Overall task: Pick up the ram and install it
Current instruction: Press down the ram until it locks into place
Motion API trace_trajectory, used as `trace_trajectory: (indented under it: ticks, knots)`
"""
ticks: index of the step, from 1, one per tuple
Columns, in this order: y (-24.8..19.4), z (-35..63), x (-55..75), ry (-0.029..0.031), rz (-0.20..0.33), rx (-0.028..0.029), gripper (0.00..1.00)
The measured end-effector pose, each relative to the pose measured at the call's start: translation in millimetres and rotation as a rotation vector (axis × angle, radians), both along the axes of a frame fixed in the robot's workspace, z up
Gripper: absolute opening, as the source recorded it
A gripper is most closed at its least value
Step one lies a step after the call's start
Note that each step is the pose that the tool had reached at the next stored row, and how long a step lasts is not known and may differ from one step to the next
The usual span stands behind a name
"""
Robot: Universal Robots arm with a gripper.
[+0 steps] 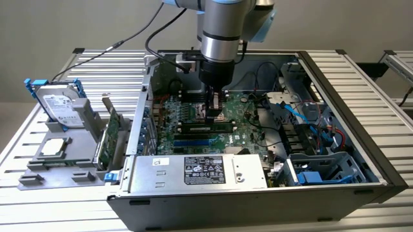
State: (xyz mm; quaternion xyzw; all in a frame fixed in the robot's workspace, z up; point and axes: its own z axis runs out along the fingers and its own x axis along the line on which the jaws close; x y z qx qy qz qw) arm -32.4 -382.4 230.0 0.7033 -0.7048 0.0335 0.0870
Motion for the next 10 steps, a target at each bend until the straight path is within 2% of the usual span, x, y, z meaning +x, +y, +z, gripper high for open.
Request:
trace_trajectory:
  ticks: [10]
  knots:
    - [-0.1, -3.1, -0.1, 0.0002, 0.0, -0.0005, 0.11]
